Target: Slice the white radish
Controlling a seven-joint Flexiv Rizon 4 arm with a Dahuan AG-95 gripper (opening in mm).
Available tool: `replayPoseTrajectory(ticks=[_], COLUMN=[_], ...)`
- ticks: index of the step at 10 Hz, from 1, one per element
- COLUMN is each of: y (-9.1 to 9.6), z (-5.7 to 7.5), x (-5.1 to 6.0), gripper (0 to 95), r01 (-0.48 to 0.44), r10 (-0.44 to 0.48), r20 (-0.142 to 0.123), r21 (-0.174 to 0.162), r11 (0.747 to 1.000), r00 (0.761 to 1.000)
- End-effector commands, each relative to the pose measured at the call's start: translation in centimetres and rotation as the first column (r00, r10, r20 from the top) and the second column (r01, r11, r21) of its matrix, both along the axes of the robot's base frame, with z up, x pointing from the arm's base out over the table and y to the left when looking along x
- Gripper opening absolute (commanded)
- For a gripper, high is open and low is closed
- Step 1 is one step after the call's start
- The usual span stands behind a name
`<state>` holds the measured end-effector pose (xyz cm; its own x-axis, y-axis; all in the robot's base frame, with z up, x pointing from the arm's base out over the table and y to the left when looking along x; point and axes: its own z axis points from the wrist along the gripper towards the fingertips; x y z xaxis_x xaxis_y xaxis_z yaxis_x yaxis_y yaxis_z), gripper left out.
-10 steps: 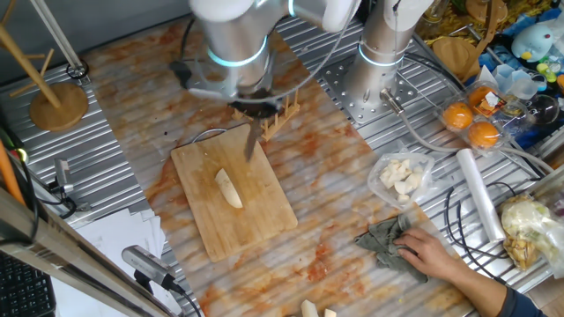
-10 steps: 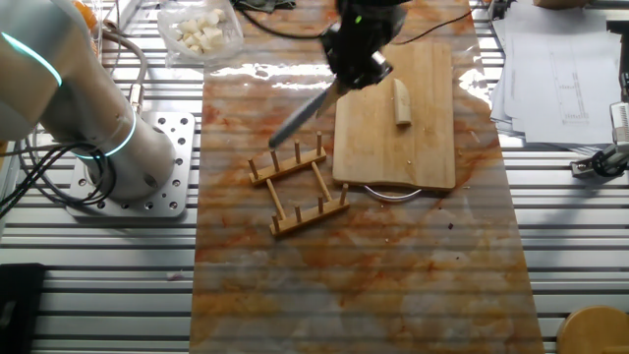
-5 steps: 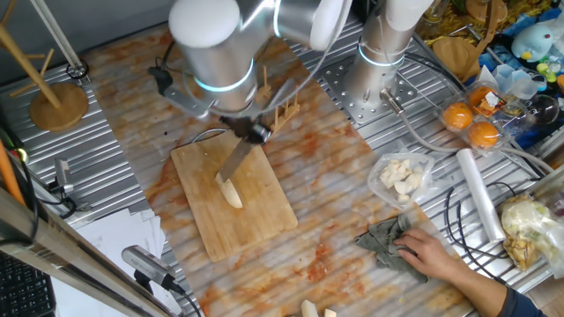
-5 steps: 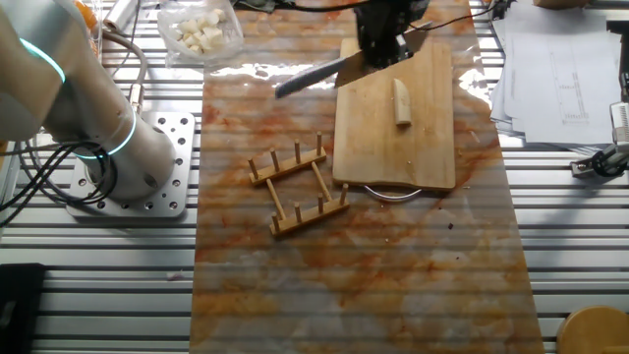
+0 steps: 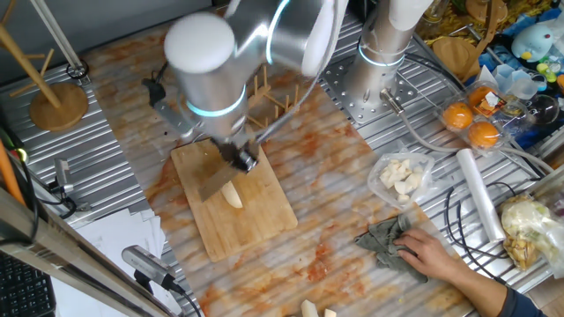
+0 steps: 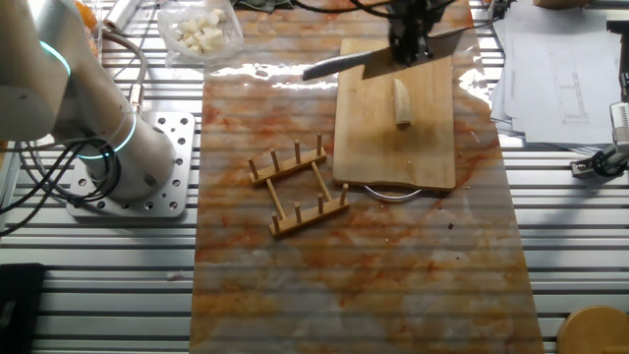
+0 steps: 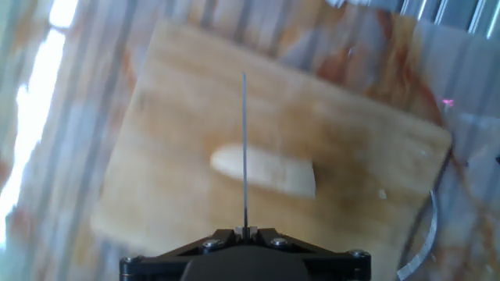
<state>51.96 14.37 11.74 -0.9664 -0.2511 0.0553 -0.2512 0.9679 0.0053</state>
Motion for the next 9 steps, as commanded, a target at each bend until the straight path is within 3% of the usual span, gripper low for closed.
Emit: replayPoseTrajectory(ticks=[1,6,9], y=[0.3,1.4,1.8], z=[-2.0,-3.3,-4.3], x=[1.1,0.7,1.3], gripper=[0.0,0.0,0.0], r01=[0.041,0.084,0.1], r10=[-0.041,-0.084,-0.101], r20=[0.006,0.0,0.002], r21=[0.007,0.018,0.048], r11=[0.999,0.996,0.994], r00=[0.999,0.997,0.995])
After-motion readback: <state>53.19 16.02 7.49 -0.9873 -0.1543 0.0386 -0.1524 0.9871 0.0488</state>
